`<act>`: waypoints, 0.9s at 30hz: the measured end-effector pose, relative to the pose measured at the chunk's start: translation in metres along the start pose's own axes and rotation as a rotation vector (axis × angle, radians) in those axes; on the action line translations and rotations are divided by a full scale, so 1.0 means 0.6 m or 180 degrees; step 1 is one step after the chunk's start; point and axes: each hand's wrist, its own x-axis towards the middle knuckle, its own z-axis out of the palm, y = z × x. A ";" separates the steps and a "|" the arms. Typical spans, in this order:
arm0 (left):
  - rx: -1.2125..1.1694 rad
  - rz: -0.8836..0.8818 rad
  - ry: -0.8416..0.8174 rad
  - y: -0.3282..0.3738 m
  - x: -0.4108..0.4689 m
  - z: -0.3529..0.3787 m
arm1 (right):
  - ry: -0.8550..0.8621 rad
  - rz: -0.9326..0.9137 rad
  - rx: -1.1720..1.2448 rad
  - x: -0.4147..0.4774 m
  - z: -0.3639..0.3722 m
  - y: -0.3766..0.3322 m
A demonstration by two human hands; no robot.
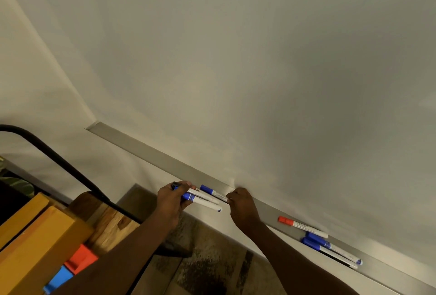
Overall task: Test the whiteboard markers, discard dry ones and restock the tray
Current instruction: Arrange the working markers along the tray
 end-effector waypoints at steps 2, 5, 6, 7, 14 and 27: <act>0.0015 0.0002 0.0021 0.001 0.001 0.002 | 0.0023 0.0045 0.0177 0.000 -0.007 -0.001; 0.0001 0.0006 0.0011 0.000 0.003 0.002 | -0.0011 0.0104 0.0306 0.000 -0.014 -0.006; 0.0007 0.0014 -0.0001 0.000 0.004 0.003 | -0.0012 0.0128 0.0321 0.000 -0.015 -0.006; 0.0012 0.0016 0.0000 0.000 0.005 0.002 | 0.0015 0.0139 0.0326 -0.001 -0.014 -0.005; -0.0038 -0.0008 -0.0124 0.004 0.012 0.008 | 0.0451 0.0335 0.1279 0.002 -0.041 -0.033; 0.0090 0.0081 -0.0485 0.005 0.022 0.012 | -0.0489 0.0378 0.2461 0.014 -0.092 -0.058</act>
